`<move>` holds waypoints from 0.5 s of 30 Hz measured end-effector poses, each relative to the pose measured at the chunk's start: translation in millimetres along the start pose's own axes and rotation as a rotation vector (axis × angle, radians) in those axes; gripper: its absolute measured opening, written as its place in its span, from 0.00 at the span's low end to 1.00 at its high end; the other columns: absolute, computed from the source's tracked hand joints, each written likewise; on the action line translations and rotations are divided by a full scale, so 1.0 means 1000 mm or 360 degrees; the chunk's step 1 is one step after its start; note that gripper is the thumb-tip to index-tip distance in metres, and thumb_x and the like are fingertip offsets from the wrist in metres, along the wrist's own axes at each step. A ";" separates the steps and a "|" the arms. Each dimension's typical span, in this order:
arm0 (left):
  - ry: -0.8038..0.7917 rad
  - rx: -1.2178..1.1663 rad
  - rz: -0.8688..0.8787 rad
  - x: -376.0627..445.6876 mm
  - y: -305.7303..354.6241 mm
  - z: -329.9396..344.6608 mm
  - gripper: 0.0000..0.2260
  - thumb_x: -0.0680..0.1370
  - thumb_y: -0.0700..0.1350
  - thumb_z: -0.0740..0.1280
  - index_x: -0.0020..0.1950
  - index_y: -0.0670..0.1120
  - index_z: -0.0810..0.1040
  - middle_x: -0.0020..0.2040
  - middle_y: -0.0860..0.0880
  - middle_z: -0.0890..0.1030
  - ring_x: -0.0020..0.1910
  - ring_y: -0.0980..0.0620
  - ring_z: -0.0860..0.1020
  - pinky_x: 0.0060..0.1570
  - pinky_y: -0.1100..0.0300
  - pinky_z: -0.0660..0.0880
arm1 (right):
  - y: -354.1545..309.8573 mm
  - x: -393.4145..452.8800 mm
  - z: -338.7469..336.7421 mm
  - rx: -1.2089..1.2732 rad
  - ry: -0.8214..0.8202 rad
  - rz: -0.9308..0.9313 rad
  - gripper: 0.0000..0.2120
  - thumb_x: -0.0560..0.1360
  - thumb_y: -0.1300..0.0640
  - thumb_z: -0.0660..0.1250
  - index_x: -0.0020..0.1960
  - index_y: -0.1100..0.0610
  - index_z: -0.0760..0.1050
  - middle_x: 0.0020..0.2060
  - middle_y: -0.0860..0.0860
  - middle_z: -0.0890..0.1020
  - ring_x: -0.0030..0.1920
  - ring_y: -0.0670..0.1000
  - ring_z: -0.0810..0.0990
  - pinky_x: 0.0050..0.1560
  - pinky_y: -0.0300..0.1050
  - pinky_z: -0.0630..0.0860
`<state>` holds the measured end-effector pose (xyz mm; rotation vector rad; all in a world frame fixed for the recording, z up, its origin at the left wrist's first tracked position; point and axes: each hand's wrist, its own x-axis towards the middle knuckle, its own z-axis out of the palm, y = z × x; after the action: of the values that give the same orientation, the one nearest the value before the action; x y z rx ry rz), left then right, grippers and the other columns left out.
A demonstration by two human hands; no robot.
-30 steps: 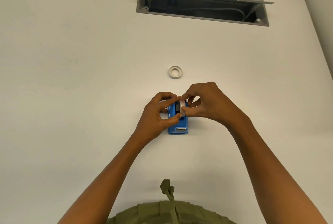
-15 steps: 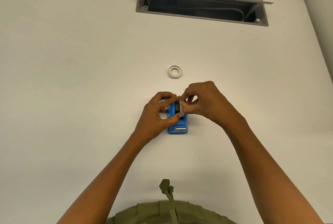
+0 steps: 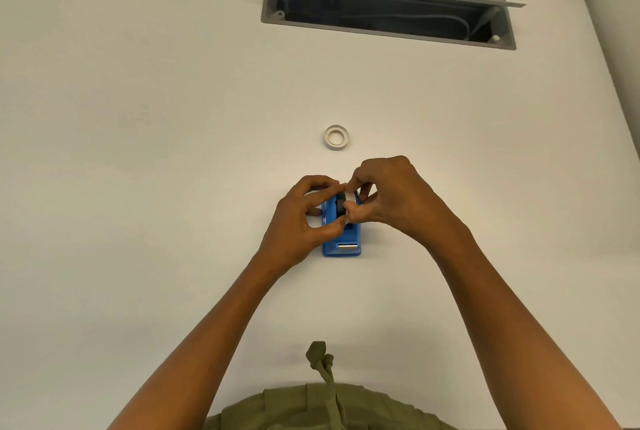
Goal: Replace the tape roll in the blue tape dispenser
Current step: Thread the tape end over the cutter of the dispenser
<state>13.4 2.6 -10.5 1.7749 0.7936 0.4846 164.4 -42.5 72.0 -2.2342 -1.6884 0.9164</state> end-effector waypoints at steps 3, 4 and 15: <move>-0.0007 0.0021 -0.0007 0.001 0.000 0.000 0.21 0.69 0.46 0.72 0.62 0.48 0.75 0.57 0.53 0.72 0.56 0.56 0.73 0.49 0.68 0.75 | 0.001 0.000 -0.001 -0.0009 -0.0020 -0.0020 0.12 0.65 0.59 0.73 0.47 0.63 0.80 0.44 0.59 0.83 0.45 0.59 0.80 0.50 0.57 0.77; -0.0006 0.0026 -0.0008 0.001 -0.001 0.000 0.21 0.69 0.46 0.71 0.62 0.48 0.75 0.57 0.53 0.72 0.56 0.55 0.73 0.50 0.67 0.75 | 0.001 -0.001 0.000 -0.0012 -0.0007 -0.0028 0.11 0.66 0.59 0.73 0.47 0.63 0.81 0.44 0.59 0.83 0.45 0.59 0.80 0.50 0.56 0.77; -0.0013 0.0029 -0.0015 0.001 -0.003 0.001 0.20 0.70 0.43 0.72 0.61 0.49 0.75 0.57 0.55 0.72 0.55 0.56 0.73 0.50 0.71 0.74 | 0.005 0.000 0.001 -0.0036 0.0004 -0.0062 0.12 0.64 0.59 0.74 0.47 0.60 0.80 0.43 0.56 0.82 0.43 0.56 0.80 0.48 0.53 0.78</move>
<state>14.0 3.4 -13.8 1.7883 0.8030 0.4651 167.7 -44.5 68.4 -2.2078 -1.7433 0.8897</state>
